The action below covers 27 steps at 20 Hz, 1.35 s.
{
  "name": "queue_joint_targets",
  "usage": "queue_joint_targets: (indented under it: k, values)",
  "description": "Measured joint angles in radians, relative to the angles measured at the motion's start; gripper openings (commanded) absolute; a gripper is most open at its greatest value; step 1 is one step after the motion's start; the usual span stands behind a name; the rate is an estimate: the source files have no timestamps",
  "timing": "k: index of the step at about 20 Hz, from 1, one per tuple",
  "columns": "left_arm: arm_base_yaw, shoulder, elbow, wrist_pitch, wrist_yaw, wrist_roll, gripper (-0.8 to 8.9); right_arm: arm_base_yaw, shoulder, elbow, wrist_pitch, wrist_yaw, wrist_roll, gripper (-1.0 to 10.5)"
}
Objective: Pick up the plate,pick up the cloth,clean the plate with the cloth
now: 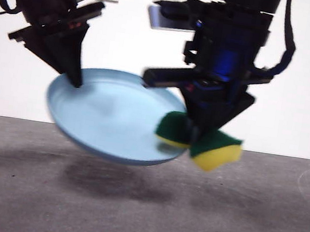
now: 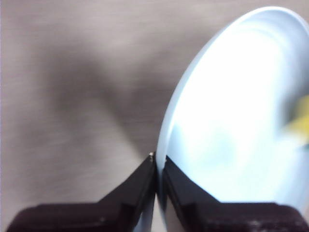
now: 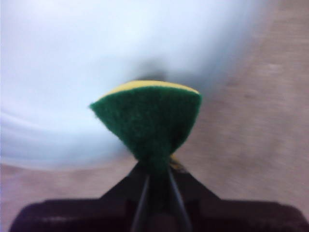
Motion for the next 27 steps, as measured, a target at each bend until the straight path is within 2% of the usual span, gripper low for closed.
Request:
queue_joint_targets:
  k: [2,4,12,20,21,23,24,27]
  values:
    - [0.009,0.003,0.000,0.000,-0.052,0.011,-0.08,-0.009,-0.015,-0.004,-0.019,0.012,-0.002,-0.1]
    - [0.027,0.018,0.001,0.004,-0.063,0.019,-0.08,-0.010,-0.044,-0.005,-0.021,0.012,-0.002,-0.1]
    - [0.136,0.156,0.002,0.038,-0.057,0.022,-0.08,-0.006,-0.271,-0.005,-0.079,0.006,-0.002,-0.1]
    - [0.151,0.290,0.009,0.104,-0.050,0.020,0.06,-0.006,-0.467,-0.005,-0.097,0.006,-0.002,-0.1]
    - [0.151,0.290,0.009,0.108,-0.050,0.020,0.60,-0.006,-0.480,-0.005,-0.098,0.006,-0.002,-0.1]
    - [0.151,0.291,0.009,0.120,-0.055,0.021,2.95,-0.006,-0.493,-0.005,-0.105,0.006,-0.002,-0.1]
    - [0.151,0.293,0.009,0.120,-0.058,0.021,3.71,-0.006,-0.495,-0.005,-0.107,0.006,-0.002,-0.1]
    - [0.151,0.293,0.009,0.121,-0.060,0.020,3.80,-0.008,-0.495,-0.005,-0.113,0.006,-0.002,-0.1]
